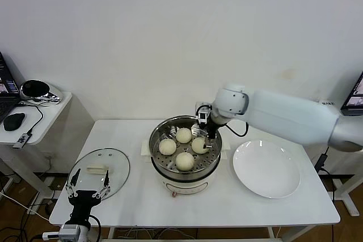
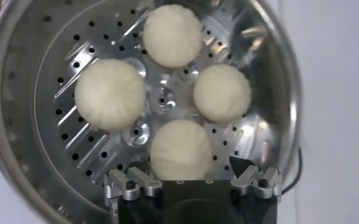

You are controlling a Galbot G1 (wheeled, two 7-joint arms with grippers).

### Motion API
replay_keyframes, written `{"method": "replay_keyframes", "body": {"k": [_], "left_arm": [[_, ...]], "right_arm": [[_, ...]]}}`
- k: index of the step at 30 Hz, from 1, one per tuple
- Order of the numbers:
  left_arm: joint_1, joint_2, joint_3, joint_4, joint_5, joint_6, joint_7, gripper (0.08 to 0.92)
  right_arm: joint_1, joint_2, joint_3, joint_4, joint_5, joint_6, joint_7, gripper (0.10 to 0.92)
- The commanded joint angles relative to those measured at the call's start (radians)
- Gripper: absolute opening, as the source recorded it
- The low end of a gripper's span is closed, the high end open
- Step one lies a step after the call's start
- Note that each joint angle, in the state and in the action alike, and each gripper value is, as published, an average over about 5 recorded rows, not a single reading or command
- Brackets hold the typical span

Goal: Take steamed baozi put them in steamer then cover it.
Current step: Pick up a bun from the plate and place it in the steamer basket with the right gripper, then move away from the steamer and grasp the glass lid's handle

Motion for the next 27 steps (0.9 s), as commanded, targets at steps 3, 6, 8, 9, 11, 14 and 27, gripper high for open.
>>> {"method": "replay_keyframes", "body": {"k": [3, 6, 8, 9, 11, 14, 27], "left_arm": [[-0.003, 0.002, 0.004, 0.007, -0.003, -0.001, 0.002, 0.823], [-0.006, 0.001, 0.008, 0.013, -0.009, -0.007, 0.002, 0.823], [-0.008, 0.001, 0.010, 0.019, -0.012, -0.016, 0.002, 0.823], [-0.009, 0.001, 0.010, 0.021, -0.013, -0.020, 0.001, 0.823], [-0.009, 0.000, 0.011, 0.023, -0.013, -0.031, 0.001, 0.823], [-0.006, -0.003, 0.009, 0.024, -0.012, -0.048, -0.004, 0.823], [-0.012, -0.045, 0.026, 0.076, 0.289, -0.130, -0.141, 0.823]], "right_arm": [[-0.161, -0.335, 0.285, 0.299, 0.072, 0.102, 0.164, 0.823], [-0.411, -0.436, 0.505, 0.368, 0.105, 0.174, 0.335, 0.823], [-0.614, -0.473, 0.665, 0.392, 0.082, 0.263, 0.448, 0.823], [-0.710, -0.480, 0.728, 0.397, 0.069, 0.313, 0.492, 0.823], [-0.926, -0.471, 0.911, 0.410, 0.021, 0.422, 0.581, 0.823], [-1.217, -0.404, 1.175, 0.429, -0.063, 0.556, 0.670, 0.823], [-1.847, 0.179, 1.862, 0.380, -0.410, 1.132, 0.626, 0.823]]}}
